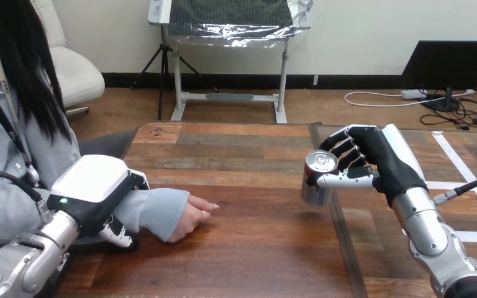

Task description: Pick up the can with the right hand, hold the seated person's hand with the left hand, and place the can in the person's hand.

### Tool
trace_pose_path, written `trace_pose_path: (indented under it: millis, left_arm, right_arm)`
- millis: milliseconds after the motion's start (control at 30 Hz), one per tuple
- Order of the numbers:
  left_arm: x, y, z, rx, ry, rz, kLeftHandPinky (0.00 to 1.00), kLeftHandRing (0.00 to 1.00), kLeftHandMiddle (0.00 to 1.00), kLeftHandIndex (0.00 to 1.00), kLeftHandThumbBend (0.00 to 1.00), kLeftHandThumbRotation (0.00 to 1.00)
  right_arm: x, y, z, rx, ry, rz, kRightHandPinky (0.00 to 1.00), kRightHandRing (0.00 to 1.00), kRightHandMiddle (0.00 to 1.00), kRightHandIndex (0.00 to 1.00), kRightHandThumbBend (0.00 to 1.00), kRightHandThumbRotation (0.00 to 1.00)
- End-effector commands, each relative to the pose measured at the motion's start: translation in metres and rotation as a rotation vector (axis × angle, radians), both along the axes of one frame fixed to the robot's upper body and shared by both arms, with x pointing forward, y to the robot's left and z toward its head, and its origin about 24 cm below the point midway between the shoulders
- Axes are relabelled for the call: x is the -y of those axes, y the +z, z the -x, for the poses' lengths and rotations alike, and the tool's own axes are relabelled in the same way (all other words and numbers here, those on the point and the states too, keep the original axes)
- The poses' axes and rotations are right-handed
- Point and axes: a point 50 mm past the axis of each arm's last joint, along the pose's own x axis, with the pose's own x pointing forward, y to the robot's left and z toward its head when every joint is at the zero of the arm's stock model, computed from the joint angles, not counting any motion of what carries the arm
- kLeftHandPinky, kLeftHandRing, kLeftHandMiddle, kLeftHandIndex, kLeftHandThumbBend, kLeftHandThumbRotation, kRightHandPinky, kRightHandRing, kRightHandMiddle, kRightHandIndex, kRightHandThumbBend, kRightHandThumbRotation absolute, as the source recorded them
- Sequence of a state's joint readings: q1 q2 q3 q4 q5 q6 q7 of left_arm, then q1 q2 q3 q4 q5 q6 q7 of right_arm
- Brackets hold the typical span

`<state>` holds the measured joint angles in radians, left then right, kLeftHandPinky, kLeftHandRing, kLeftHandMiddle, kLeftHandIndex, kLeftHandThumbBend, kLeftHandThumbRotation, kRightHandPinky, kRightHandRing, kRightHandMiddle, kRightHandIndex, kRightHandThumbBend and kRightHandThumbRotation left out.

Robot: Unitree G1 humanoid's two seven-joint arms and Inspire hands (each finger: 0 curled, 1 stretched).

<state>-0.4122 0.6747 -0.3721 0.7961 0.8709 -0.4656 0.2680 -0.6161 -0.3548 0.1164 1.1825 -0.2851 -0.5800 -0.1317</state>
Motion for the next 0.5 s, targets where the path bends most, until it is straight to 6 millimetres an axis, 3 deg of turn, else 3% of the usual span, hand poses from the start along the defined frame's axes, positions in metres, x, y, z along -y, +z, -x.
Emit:
trace_pose_path:
  millis: [0, 467]
  left_arm:
    - [0.0023, 0.0137, -0.0103, 0.068, 0.001, 0.034, 0.47, 0.52, 0.55, 0.58, 1.00, 0.00]
    - [0.0035, 0.0133, -0.0102, 0.065, -0.001, 0.042, 0.48, 0.52, 0.56, 0.59, 0.99, 0.01]
  right_arm:
    - [-0.0031, 0.0340, -0.0143, 0.151, 0.020, -0.026, 0.39, 0.44, 0.50, 0.53, 0.78, 0.00]
    - [-0.0037, 0.0289, -0.0129, 0.125, 0.024, -0.047, 0.39, 0.43, 0.50, 0.53, 0.77, 0.00]
